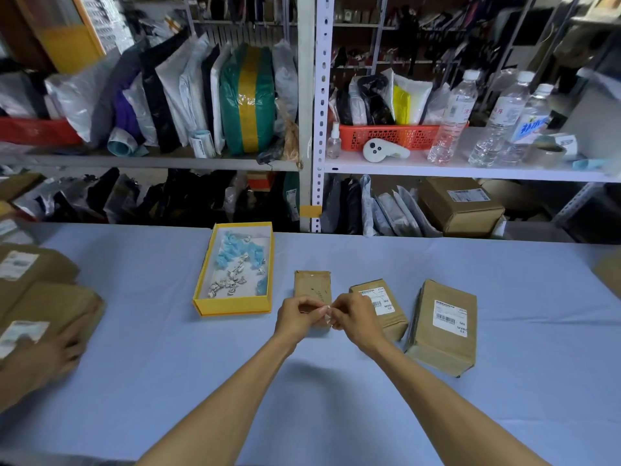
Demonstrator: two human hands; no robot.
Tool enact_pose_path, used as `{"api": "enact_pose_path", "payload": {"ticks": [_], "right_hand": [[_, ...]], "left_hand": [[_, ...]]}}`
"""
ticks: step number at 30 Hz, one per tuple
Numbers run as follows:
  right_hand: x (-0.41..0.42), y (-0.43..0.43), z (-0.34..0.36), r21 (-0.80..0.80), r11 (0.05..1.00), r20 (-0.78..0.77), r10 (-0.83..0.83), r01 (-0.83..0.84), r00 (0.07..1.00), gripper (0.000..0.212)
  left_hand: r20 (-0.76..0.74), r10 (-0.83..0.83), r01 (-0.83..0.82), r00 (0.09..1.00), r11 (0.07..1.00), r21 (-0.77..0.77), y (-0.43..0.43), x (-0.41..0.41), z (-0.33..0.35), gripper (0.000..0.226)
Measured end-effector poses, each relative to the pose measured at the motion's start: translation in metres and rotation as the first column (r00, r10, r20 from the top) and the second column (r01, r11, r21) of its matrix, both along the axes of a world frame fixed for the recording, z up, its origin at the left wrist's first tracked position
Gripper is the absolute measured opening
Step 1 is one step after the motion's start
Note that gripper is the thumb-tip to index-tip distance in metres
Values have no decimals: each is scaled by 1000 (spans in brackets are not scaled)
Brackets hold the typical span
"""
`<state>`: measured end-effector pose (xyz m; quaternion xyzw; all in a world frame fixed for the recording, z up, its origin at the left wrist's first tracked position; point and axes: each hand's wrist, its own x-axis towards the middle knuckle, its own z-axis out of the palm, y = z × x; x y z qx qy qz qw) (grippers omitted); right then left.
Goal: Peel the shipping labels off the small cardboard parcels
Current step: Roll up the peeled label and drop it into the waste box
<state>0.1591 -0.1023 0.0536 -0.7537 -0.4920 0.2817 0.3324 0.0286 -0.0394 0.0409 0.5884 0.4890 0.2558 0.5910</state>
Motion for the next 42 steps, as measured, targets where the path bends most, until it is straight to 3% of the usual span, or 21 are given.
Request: {"api": "enact_pose_path", "payload": {"ticks": [7, 13, 21, 24, 27, 35, 39, 42], "right_hand": [[14, -8, 6, 12, 991, -42, -133, 133, 990, 17], [38, -38, 30, 104, 932, -116, -335, 347, 935, 17], [85, -98, 36, 82, 777, -131, -613, 625, 779, 22], [104, -122, 49, 103, 702, -146, -690, 704, 709, 8], [129, -138, 61, 126, 686, -87, -712, 716, 697, 2], [218, -139, 70, 134, 757, 18, -647, 639, 762, 6], [271, -160, 78, 143, 758, -9, -642, 636, 767, 17], [306, -180, 82, 143, 774, 21, -625, 616, 780, 10]], "left_hand": [[-52, -105, 110, 993, 989, 95, 1, 29, 16, 2], [-47, -241, 245, 969, 958, 149, -10, 79, 31, 12], [-13, -480, 475, 877, 862, 177, -49, 148, 45, 6], [2, -560, 550, 829, 816, 177, -66, 175, 53, 9], [-7, -587, 575, 809, 791, 210, -76, 203, 63, 9], [74, -488, 474, 870, 867, 155, -92, 275, 73, 12], [104, -499, 484, 861, 864, 138, -107, 324, 82, 11], [90, -524, 509, 847, 848, 147, -126, 360, 86, 12]]}}
